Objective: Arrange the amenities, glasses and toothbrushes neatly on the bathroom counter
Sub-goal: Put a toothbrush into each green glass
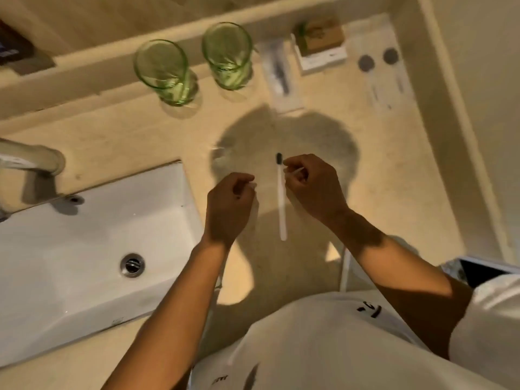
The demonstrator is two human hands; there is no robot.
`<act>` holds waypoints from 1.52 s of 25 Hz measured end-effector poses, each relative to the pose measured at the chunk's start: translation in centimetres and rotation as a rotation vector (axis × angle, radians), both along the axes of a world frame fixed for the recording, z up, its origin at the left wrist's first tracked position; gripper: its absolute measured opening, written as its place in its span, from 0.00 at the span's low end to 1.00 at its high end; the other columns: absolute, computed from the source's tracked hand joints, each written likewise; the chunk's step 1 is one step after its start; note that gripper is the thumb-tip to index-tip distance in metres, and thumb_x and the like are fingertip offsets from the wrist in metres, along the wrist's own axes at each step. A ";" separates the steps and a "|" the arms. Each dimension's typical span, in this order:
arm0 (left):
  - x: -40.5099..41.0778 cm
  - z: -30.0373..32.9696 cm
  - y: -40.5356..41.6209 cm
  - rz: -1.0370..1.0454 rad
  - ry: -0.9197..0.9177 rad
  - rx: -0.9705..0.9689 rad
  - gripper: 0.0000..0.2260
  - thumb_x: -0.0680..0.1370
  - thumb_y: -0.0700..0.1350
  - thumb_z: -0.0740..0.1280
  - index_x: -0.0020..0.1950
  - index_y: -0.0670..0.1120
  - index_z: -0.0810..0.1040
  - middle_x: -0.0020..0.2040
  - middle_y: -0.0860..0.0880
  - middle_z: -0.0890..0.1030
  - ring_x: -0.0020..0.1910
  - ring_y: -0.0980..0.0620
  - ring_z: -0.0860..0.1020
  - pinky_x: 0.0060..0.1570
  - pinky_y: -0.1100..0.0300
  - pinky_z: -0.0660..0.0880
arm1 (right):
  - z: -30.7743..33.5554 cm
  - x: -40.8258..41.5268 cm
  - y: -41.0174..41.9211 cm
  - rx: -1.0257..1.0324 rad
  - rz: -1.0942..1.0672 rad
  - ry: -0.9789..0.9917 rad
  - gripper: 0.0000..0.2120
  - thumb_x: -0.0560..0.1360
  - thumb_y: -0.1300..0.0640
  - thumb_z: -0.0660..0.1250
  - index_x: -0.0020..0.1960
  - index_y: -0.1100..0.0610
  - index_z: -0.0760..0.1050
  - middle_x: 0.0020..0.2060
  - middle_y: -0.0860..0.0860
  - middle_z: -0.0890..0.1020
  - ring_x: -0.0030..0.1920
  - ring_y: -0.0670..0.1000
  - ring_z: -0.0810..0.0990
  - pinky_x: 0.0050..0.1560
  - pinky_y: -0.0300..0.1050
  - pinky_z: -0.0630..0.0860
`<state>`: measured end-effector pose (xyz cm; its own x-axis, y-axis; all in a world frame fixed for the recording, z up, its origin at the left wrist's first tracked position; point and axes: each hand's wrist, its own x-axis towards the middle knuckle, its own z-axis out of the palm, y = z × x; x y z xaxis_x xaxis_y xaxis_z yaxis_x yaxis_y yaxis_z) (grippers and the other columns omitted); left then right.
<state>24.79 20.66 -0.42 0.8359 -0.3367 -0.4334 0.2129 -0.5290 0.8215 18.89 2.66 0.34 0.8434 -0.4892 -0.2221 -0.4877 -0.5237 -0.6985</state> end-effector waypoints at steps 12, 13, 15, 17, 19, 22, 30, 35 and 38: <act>-13.3 -0.1 -7.7 -0.421 0.174 0.005 0.07 0.78 0.41 0.67 0.53 0.49 0.83 0.40 0.52 0.85 0.38 0.52 0.84 0.46 0.48 0.83 | 0.3 -18.2 -3.2 -0.002 -0.371 0.225 0.09 0.76 0.56 0.70 0.55 0.55 0.81 0.46 0.49 0.83 0.42 0.45 0.81 0.47 0.37 0.78; -13.7 -0.2 -8.0 -0.437 0.170 0.023 0.08 0.78 0.42 0.67 0.54 0.49 0.83 0.41 0.51 0.85 0.39 0.52 0.84 0.47 0.49 0.83 | 0.2 -19.1 -3.0 0.010 -0.378 0.249 0.10 0.76 0.55 0.71 0.55 0.55 0.81 0.46 0.50 0.84 0.44 0.47 0.81 0.50 0.41 0.79; -14.3 -0.4 -8.4 -0.463 0.125 0.065 0.10 0.77 0.41 0.67 0.55 0.49 0.83 0.44 0.51 0.86 0.43 0.51 0.84 0.50 0.52 0.82 | -0.2 -20.2 -2.4 0.044 -0.382 0.303 0.12 0.74 0.51 0.73 0.55 0.56 0.81 0.46 0.50 0.84 0.46 0.48 0.82 0.52 0.44 0.80; -14.6 -0.5 -8.4 -0.495 0.088 0.094 0.12 0.77 0.39 0.67 0.59 0.47 0.82 0.49 0.49 0.86 0.47 0.51 0.84 0.53 0.56 0.81 | -0.7 -20.7 -1.5 0.018 -0.319 0.358 0.14 0.74 0.46 0.73 0.54 0.55 0.80 0.46 0.50 0.84 0.46 0.49 0.82 0.51 0.47 0.79; -14.5 -0.6 -8.3 -0.531 0.086 0.101 0.15 0.76 0.37 0.69 0.63 0.44 0.81 0.52 0.48 0.85 0.50 0.51 0.83 0.53 0.62 0.79 | -1.1 -20.4 -0.6 -0.072 -0.227 0.416 0.14 0.75 0.44 0.70 0.53 0.54 0.79 0.46 0.50 0.83 0.47 0.52 0.82 0.50 0.50 0.78; -14.4 -0.9 -8.3 -0.534 0.113 0.098 0.18 0.77 0.38 0.70 0.67 0.43 0.79 0.55 0.48 0.84 0.51 0.53 0.81 0.47 0.73 0.73 | -1.3 -19.4 -0.1 -0.098 -0.220 0.458 0.14 0.77 0.45 0.68 0.53 0.55 0.79 0.47 0.52 0.83 0.48 0.54 0.81 0.50 0.49 0.77; -10.7 0.2 -5.3 -0.304 -0.074 -0.014 0.11 0.78 0.37 0.65 0.57 0.45 0.83 0.52 0.48 0.85 0.50 0.50 0.83 0.54 0.52 0.80 | -0.1 -15.1 -1.4 0.089 -0.283 0.312 0.06 0.76 0.50 0.71 0.48 0.52 0.82 0.40 0.45 0.83 0.40 0.42 0.81 0.38 0.26 0.71; -0.4 -1.3 -1.0 -0.145 -0.616 0.319 0.12 0.74 0.40 0.62 0.55 0.39 0.79 0.54 0.40 0.81 0.54 0.38 0.77 0.60 0.43 0.73 | 1.1 -6.3 -1.4 0.111 -0.100 0.173 0.08 0.77 0.49 0.68 0.45 0.53 0.80 0.37 0.45 0.82 0.38 0.41 0.79 0.35 0.28 0.68; 4.8 -2.9 0.3 -0.159 -0.650 0.559 0.16 0.74 0.46 0.60 0.56 0.37 0.75 0.59 0.36 0.76 0.57 0.35 0.74 0.62 0.40 0.70 | 1.9 -0.7 -1.0 0.156 -0.054 0.068 0.08 0.77 0.50 0.69 0.45 0.55 0.82 0.37 0.46 0.83 0.38 0.43 0.80 0.37 0.25 0.70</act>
<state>29.54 20.91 -3.27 0.9361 -0.3509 -0.0230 -0.3188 -0.8744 0.3658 18.20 1.68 2.21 0.7974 -0.4884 -0.3546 -0.5611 -0.3834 -0.7336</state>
